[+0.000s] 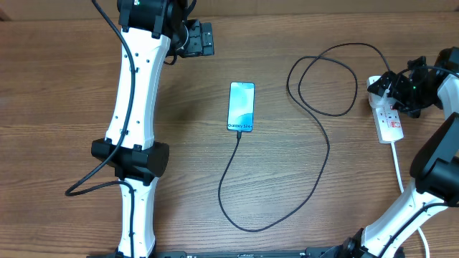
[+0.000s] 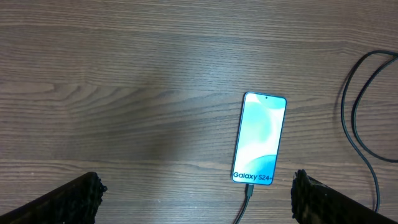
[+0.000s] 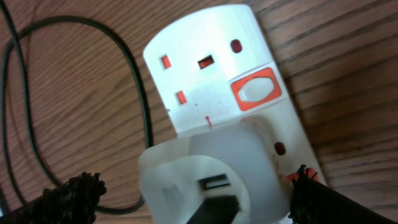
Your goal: Plug charger to phone and switch on socket
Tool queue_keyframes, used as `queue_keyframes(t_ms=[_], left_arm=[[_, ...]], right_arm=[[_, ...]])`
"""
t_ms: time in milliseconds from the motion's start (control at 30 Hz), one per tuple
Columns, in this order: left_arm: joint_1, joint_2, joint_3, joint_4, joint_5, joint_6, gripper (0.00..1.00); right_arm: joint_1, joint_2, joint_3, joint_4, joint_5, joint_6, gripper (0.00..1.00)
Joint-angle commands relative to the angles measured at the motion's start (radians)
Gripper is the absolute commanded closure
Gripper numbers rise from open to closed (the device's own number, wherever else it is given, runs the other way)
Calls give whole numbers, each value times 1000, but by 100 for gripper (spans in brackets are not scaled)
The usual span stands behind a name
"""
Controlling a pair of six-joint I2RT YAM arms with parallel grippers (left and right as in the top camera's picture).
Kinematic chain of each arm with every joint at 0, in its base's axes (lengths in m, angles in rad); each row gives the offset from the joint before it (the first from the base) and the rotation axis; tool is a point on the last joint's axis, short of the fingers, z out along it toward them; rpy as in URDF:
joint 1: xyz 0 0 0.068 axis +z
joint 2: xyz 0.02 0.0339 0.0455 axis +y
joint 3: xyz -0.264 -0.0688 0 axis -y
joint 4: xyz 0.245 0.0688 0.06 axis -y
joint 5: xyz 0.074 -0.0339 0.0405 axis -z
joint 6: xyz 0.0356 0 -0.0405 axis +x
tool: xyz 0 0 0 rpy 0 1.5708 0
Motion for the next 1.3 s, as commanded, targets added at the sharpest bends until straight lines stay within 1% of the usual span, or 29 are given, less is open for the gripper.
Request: queue_keyframes(t_ms=[0,633,767,1267], left_arm=[[-2,11,2,-2,-13,22,0],[-2,11,2,-2,-13,22,0],[-2,11,2,-2,-13,22,0],[-2,11,2,-2,-13,22,0]], right_arm=[[5,5,-13,5,-3,-8,0],[5,5,-29,39,-19,-8,0],[5,5,-29,37,-52,-8,0],[5,5,-31,2,-52,-8,0]])
